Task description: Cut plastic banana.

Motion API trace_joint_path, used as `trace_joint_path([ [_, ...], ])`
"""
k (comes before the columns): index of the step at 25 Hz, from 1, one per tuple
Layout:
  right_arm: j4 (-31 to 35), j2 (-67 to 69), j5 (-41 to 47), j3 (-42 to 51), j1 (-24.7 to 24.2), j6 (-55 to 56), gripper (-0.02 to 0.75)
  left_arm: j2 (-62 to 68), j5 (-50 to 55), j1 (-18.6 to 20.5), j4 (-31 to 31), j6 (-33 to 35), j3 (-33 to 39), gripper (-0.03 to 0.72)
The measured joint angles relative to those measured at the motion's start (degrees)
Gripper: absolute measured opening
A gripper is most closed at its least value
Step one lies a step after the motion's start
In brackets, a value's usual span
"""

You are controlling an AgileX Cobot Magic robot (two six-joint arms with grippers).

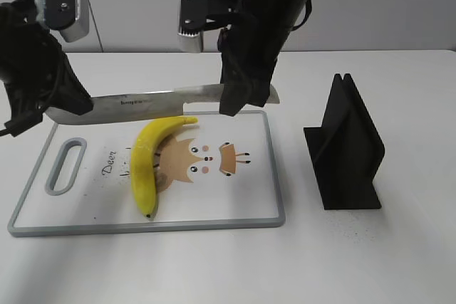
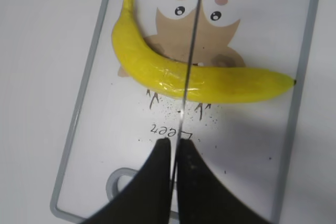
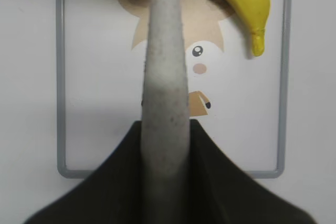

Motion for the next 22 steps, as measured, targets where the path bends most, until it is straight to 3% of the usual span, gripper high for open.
trace_joint_path([
  [22, -4.3, 12.1, -1.4, -0.4, -0.2, 5.8, 0.188, 15.2, -7.2, -2.1, -1.6, 1.5, -1.0, -0.003],
])
